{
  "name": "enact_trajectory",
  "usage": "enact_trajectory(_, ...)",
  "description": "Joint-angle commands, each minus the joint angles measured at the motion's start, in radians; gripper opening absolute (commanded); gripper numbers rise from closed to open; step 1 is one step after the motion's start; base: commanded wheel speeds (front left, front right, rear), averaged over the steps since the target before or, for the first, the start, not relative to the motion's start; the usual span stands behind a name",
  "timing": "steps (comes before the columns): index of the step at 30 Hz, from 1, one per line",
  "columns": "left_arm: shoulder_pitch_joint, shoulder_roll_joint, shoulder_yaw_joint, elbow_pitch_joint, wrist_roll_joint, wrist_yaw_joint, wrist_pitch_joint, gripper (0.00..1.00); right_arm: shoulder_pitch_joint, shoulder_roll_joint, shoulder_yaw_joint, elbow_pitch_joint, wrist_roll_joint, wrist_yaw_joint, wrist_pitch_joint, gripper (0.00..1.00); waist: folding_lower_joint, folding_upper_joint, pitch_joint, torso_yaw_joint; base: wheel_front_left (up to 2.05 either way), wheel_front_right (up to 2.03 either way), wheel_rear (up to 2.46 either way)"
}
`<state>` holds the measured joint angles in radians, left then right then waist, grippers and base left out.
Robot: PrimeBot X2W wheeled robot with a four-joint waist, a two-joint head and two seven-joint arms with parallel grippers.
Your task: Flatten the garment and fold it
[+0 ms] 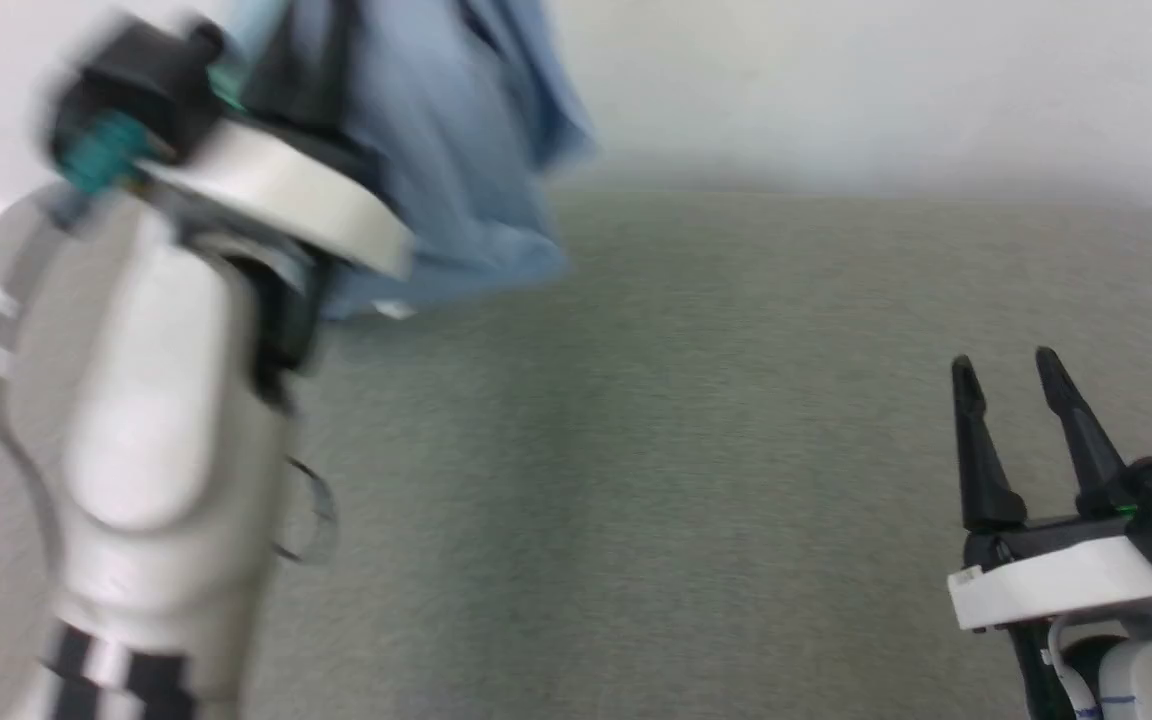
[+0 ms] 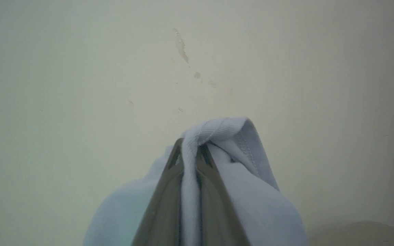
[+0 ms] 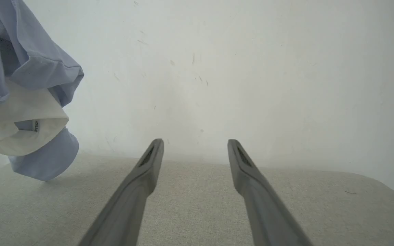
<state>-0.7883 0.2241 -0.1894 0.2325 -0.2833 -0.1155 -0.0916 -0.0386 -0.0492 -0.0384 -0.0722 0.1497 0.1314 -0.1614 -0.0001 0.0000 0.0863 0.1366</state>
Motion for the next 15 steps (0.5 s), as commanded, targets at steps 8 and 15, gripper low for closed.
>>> enact_trajectory(8,0.281,-0.119,-0.081,-0.158,-0.091,0.030,0.034,0.00,0.043,-0.001,-0.029,-0.010,0.005,-0.001,0.013,1.00,0.0001,0.0000,-0.024,-0.241,0.00,0.00,0.00)
enact_trajectory(15,0.561,-0.112,-0.058,-0.106,-0.115,0.107,0.020,0.00,0.067,-0.001,-0.018,-0.003,0.015,-0.001,0.009,1.00,0.0001,0.0000,-0.020,-0.281,0.00,0.00,0.00)
